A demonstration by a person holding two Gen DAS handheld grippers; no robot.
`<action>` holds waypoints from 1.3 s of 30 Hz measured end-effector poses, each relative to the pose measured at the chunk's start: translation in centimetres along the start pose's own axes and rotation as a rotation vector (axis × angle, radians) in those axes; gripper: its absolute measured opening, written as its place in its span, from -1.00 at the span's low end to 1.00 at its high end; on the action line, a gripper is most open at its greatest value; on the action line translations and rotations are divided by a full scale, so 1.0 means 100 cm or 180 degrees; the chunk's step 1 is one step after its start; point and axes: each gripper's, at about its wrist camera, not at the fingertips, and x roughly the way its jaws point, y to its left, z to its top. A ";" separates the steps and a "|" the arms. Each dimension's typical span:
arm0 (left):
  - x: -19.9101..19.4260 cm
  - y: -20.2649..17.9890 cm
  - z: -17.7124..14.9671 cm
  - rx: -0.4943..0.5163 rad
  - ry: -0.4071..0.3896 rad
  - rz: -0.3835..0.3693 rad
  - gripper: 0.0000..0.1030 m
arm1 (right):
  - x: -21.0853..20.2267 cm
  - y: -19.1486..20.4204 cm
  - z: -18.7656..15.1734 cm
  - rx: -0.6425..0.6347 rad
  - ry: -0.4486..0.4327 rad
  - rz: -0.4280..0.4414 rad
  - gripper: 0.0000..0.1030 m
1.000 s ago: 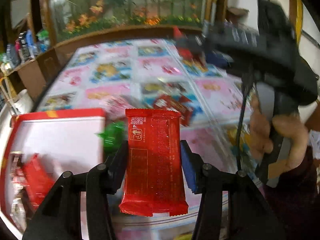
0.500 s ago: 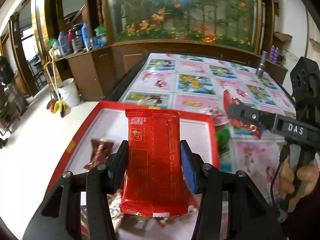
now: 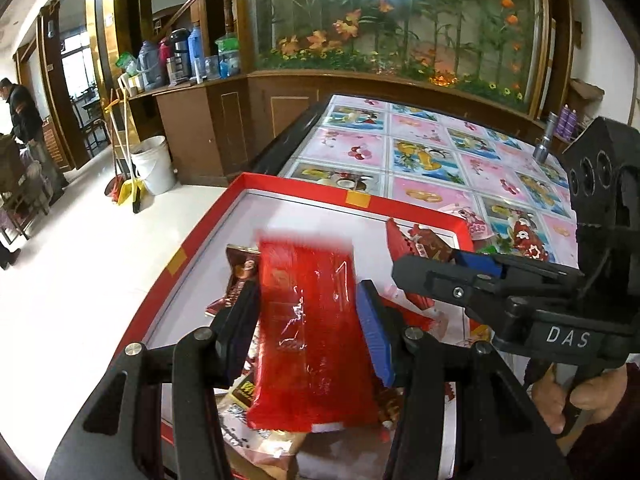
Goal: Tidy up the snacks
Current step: 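Carry red bar over red box and open left gripper while right gripper carries candy, then open right gripper over the red box to drop red flowered candy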
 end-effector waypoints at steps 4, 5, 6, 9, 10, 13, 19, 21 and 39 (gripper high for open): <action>-0.003 0.004 0.000 -0.0012 -0.0035 0.0045 -0.06 | 0.003 -0.001 0.000 0.0016 0.0025 -0.0018 -0.07; -0.003 0.005 0.000 -0.0016 -0.0032 0.0061 -0.06 | 0.004 -0.001 0.001 0.0016 0.0023 -0.0026 -0.06; -0.003 0.007 -0.001 -0.0041 -0.0024 0.0077 -0.06 | 0.003 -0.001 0.000 0.0017 0.0023 -0.0030 -0.04; -0.003 0.010 -0.001 -0.0092 -0.0023 0.0115 -0.06 | 0.003 -0.002 0.001 0.0035 0.0039 -0.0043 0.00; -0.003 0.012 -0.001 -0.0110 -0.0022 0.0129 -0.06 | 0.002 -0.003 0.001 0.0045 0.0037 -0.0067 0.02; -0.005 0.014 0.000 -0.0138 -0.0036 0.0166 -0.06 | -0.003 -0.005 0.002 0.0070 0.0006 -0.0079 0.03; -0.003 0.013 -0.002 -0.0189 0.0042 0.0146 -0.04 | -0.014 -0.017 0.004 0.0161 -0.0085 -0.0163 0.05; -0.002 0.012 -0.003 -0.0199 0.0062 0.0145 0.00 | -0.018 -0.022 0.006 0.0209 -0.0115 -0.0183 0.05; -0.001 0.009 -0.003 -0.0163 0.0101 0.0188 0.29 | -0.057 -0.054 0.015 0.0472 -0.0418 -0.0306 0.10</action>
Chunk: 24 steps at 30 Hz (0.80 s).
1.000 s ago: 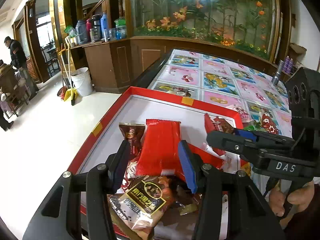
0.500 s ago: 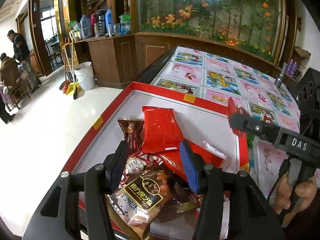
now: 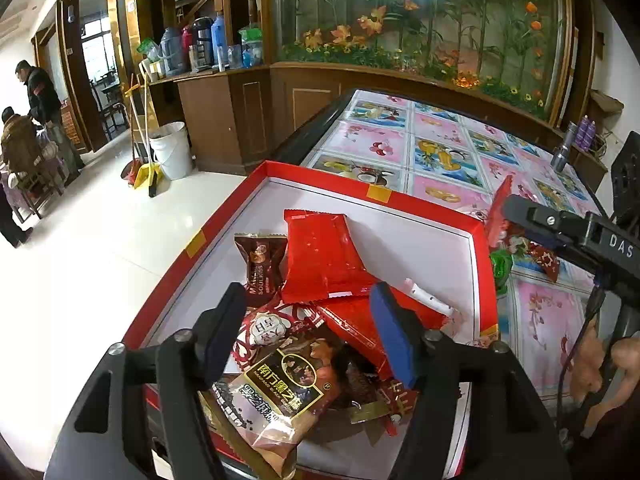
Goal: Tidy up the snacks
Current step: 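Open right gripper over the red box to drop red flowered candy, then move both open grippers back to the snacks on the table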
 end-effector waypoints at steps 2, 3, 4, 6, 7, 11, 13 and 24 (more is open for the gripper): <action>0.000 -0.002 0.000 0.0027 -0.0005 0.0005 0.30 | -0.006 -0.006 0.002 0.0028 -0.0032 -0.0032 0.11; 0.000 -0.003 0.001 0.0047 -0.0004 0.0006 0.30 | -0.008 -0.008 0.002 0.0040 -0.0042 -0.0042 0.11; -0.001 -0.004 0.001 0.0058 -0.0005 0.0007 0.30 | -0.012 -0.013 0.003 0.0066 -0.0065 -0.0064 0.12; -0.001 -0.008 0.001 0.0096 -0.0001 0.0007 0.32 | -0.018 -0.020 0.004 0.0103 -0.0098 -0.0101 0.12; -0.002 -0.009 0.001 0.0106 0.0002 0.0002 0.34 | -0.021 -0.024 0.006 0.0124 -0.0118 -0.0123 0.13; -0.001 -0.016 0.001 0.0156 0.0018 0.0000 0.35 | -0.037 -0.039 0.009 0.0218 -0.0219 -0.0189 0.13; -0.002 -0.019 0.001 0.0180 0.0021 0.0004 0.36 | -0.044 -0.049 0.012 0.0260 -0.0262 -0.0234 0.14; -0.001 -0.027 -0.001 0.0244 0.0058 0.0014 0.38 | -0.069 -0.078 0.017 0.0359 -0.0290 -0.0398 0.16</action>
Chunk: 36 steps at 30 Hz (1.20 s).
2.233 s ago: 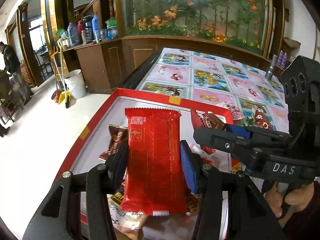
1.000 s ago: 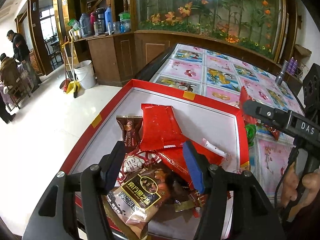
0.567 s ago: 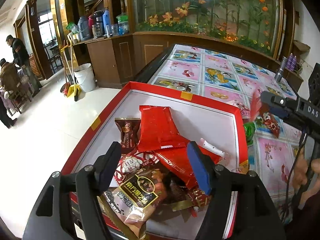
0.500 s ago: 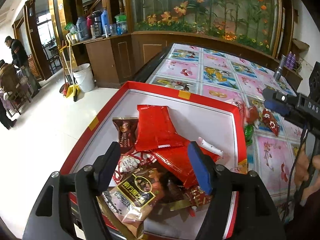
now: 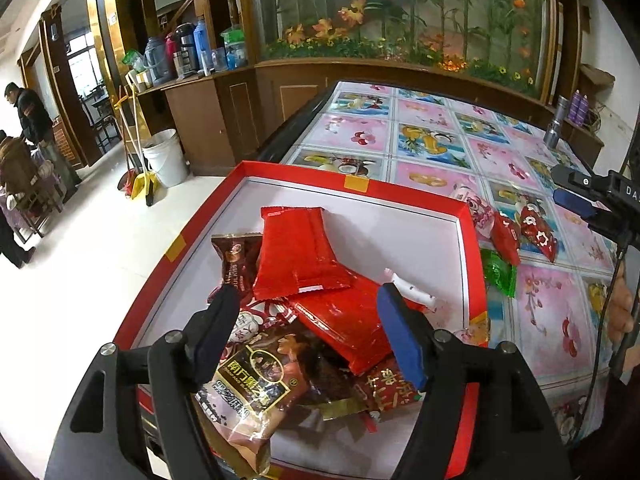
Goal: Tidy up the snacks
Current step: 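Move both open grippers back to the snacks on the table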
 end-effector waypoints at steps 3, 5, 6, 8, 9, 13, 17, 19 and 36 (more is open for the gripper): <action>0.001 -0.004 0.000 0.0050 0.0012 -0.0009 0.38 | -0.001 -0.003 -0.002 -0.0025 0.0026 -0.0047 0.16; 0.001 -0.006 -0.001 0.0079 0.0028 -0.0005 0.38 | -0.004 -0.006 -0.001 -0.0024 0.0038 -0.0082 0.16; 0.002 -0.007 -0.001 0.0089 0.0035 -0.0002 0.38 | -0.005 -0.008 -0.002 -0.0020 0.0040 -0.0089 0.17; 0.002 -0.008 -0.002 0.0101 0.0042 -0.0006 0.38 | -0.007 -0.012 0.000 -0.0007 0.0033 -0.0123 0.17; 0.002 -0.009 -0.002 0.0107 0.0041 -0.0010 0.38 | -0.009 -0.014 0.000 -0.0002 0.0031 -0.0137 0.17; 0.001 -0.017 0.000 0.0175 0.0029 -0.0041 0.38 | -0.016 -0.026 0.001 0.0063 0.0028 -0.0216 0.17; 0.001 -0.038 0.005 0.0355 0.0022 -0.0149 0.38 | -0.022 -0.039 0.004 0.0171 0.0009 -0.0280 0.17; 0.001 -0.053 0.008 0.0468 0.0022 -0.0230 0.38 | -0.025 -0.043 0.004 0.0232 -0.0003 -0.0285 0.17; 0.031 -0.151 0.026 0.1026 0.0346 -0.0891 0.37 | -0.033 -0.057 0.008 0.0554 0.0032 -0.0239 0.17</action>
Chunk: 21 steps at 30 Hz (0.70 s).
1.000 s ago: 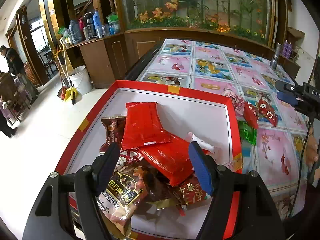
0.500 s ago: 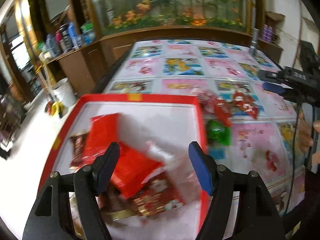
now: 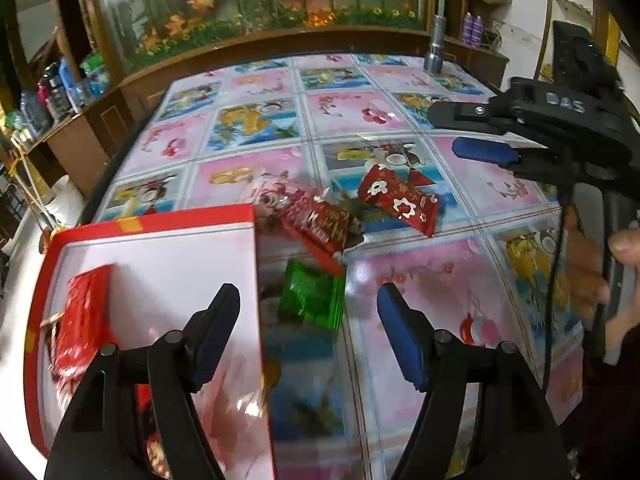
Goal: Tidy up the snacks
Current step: 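Move both open grippers back to the snacks on the table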
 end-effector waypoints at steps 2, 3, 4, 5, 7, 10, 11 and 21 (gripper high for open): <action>0.010 -0.001 0.005 0.0020 0.0072 -0.0014 0.37 | 0.000 -0.001 0.000 0.0035 0.0013 0.0005 0.17; 0.017 -0.001 0.009 0.0021 0.0122 -0.0031 0.37 | 0.000 -0.001 0.001 0.0043 0.0015 0.0008 0.17; 0.021 -0.002 0.011 0.0021 0.0146 -0.0048 0.37 | 0.000 -0.001 0.001 0.0051 0.0016 0.0017 0.17; 0.026 -0.003 0.014 0.0023 0.0174 -0.0068 0.37 | -0.001 -0.001 0.000 0.0057 0.0014 0.0026 0.17; 0.032 -0.007 0.021 0.0082 0.0167 -0.0060 0.37 | -0.001 -0.001 0.001 0.0061 0.0009 0.0037 0.17; 0.041 -0.013 0.030 0.0142 0.0195 -0.0137 0.37 | -0.001 -0.001 0.002 0.0069 0.0015 0.0054 0.17; 0.044 -0.015 0.032 0.0162 0.0223 -0.0139 0.37 | -0.001 -0.001 0.002 0.0073 0.0019 0.0058 0.17; 0.020 -0.065 0.031 0.0740 -0.0122 -0.0771 0.37 | -0.004 -0.006 0.004 0.0101 -0.0014 0.0050 0.18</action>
